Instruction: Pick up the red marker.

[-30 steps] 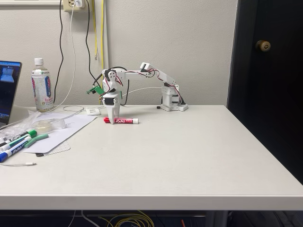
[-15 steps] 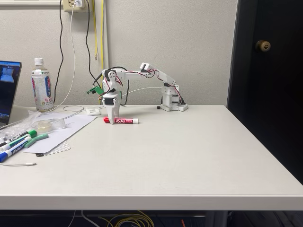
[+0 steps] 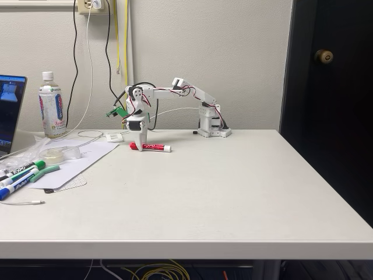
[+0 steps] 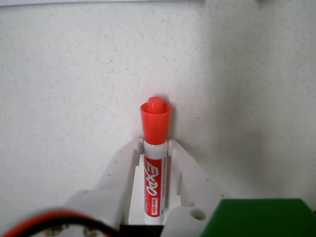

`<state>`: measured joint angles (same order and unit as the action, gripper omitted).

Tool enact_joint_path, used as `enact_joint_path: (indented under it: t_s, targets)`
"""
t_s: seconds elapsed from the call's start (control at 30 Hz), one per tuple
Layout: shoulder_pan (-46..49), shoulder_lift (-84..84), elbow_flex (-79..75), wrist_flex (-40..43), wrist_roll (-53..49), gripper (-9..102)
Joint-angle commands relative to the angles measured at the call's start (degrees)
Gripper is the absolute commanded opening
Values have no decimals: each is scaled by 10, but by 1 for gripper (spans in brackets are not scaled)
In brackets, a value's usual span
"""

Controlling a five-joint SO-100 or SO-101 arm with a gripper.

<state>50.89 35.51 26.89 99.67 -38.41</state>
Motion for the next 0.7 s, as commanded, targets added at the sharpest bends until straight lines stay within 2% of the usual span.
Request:
enact_joint_path:
  t_s: [0.0,0.23,0.67]
  targets:
    - [4,10,-18,4,-7,8]
    - [4,14,-18,4,-16,4]
    - [11,15,-12,4,-21,4]
